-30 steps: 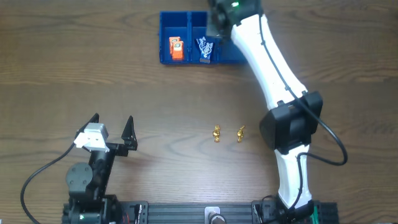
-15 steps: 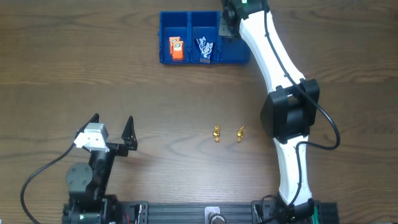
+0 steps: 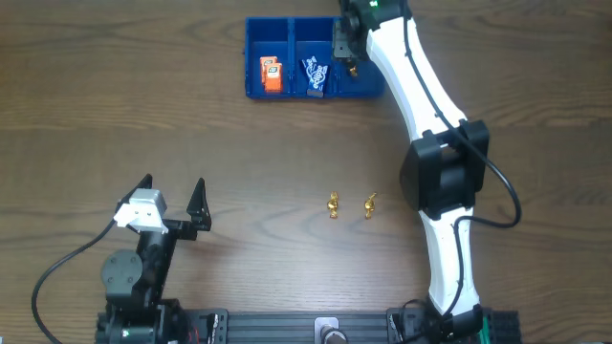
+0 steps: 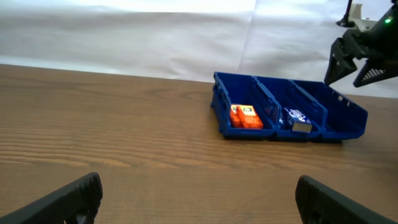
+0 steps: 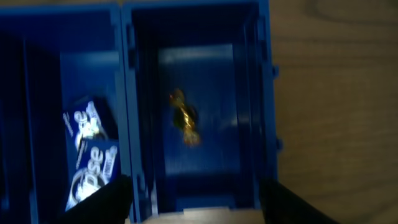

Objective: Sort Candies Into Trays

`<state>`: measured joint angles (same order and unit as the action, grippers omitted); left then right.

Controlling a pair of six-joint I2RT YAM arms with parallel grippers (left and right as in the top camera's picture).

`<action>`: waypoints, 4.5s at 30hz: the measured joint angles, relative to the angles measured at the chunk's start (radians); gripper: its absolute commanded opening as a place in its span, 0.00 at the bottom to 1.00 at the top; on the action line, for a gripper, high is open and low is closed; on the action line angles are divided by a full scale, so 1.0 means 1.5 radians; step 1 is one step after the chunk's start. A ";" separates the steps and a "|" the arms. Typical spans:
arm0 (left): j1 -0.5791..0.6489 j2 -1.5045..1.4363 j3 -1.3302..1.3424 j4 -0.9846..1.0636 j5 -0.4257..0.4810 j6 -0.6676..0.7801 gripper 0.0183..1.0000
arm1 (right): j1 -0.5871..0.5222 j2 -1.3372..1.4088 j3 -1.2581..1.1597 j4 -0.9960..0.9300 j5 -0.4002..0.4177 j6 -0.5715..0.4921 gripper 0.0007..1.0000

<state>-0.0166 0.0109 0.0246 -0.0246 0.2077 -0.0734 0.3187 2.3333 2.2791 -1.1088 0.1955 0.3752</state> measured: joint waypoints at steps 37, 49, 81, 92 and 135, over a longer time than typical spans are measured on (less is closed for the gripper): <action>0.000 0.000 0.000 0.000 0.000 0.000 1.00 | 0.254 -0.371 -0.828 0.225 -0.094 0.258 0.63; 0.000 0.000 0.000 0.000 0.000 0.000 1.00 | 0.256 -0.363 -0.828 0.230 -0.102 0.248 0.56; 0.000 0.000 0.000 0.000 0.000 0.000 1.00 | 0.052 -0.324 -0.239 -0.055 -0.047 0.077 0.18; 0.000 0.000 0.000 0.000 0.000 0.000 1.00 | -0.010 0.007 0.058 -0.077 -0.033 -0.001 0.18; 0.000 0.000 0.000 0.000 0.000 0.000 1.00 | 0.089 -0.528 -0.849 0.127 -0.097 0.101 0.78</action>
<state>-0.0166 0.0109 0.0250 -0.0250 0.2077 -0.0734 0.4515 1.5406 1.0061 -0.9176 0.0498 0.5274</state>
